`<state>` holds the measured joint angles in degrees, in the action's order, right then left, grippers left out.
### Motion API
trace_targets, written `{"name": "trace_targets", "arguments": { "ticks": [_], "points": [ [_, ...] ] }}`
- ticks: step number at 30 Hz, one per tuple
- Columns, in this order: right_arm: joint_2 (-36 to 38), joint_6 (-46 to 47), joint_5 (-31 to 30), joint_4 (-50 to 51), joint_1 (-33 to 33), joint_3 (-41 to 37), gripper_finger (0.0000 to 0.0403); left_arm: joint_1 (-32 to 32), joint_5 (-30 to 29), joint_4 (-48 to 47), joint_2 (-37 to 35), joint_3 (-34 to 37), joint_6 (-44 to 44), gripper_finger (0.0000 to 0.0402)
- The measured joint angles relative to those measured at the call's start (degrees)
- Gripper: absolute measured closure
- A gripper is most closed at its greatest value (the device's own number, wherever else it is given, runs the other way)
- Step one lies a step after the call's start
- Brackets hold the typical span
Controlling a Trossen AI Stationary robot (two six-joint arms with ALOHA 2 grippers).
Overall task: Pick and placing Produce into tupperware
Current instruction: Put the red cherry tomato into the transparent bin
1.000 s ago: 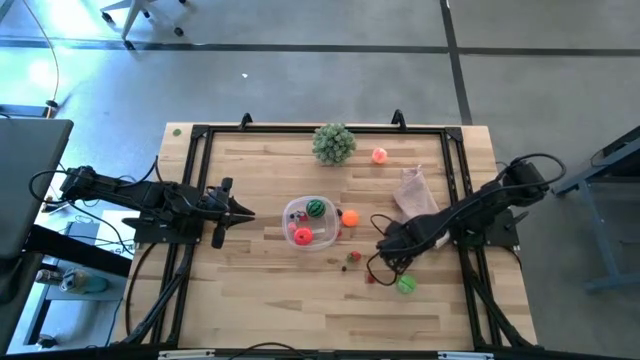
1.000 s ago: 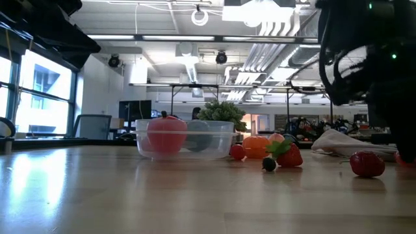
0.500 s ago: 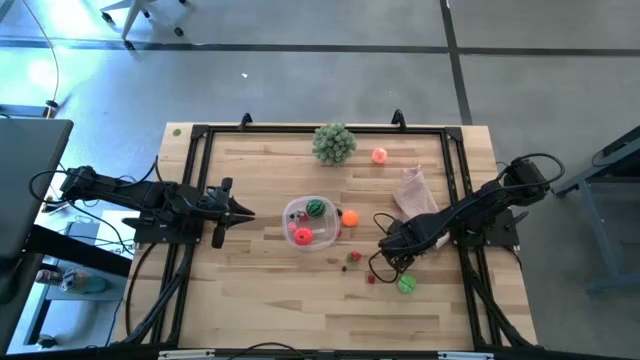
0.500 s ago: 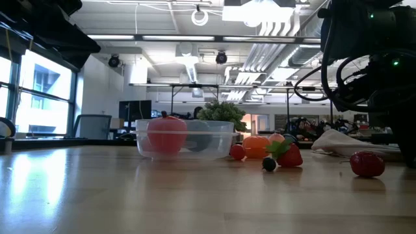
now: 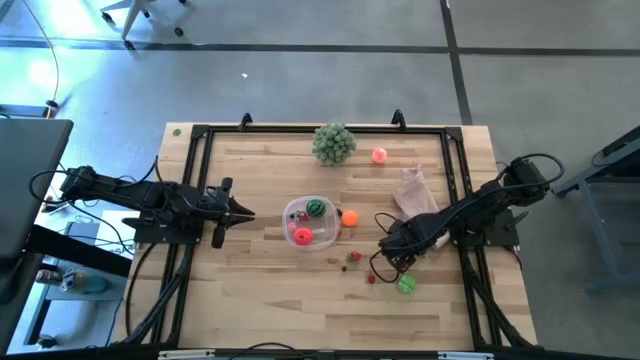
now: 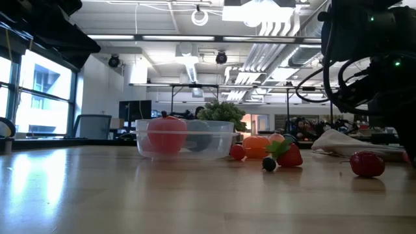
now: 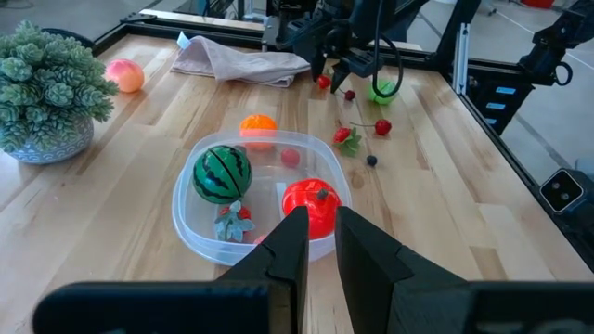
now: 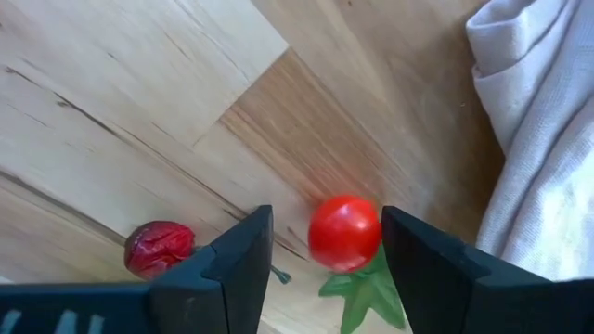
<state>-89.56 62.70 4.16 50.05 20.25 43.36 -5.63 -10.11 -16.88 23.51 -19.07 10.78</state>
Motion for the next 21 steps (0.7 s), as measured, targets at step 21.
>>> {"name": "trace_targets", "arguments": {
  "ticks": [21],
  "points": [
    [0.0, -0.2, 0.5, -1.1, 0.0, -0.1, 0.0279, 0.0, 0.0, 0.0, 0.0, 0.0, 0.0, 0.0355]
  ]
}}
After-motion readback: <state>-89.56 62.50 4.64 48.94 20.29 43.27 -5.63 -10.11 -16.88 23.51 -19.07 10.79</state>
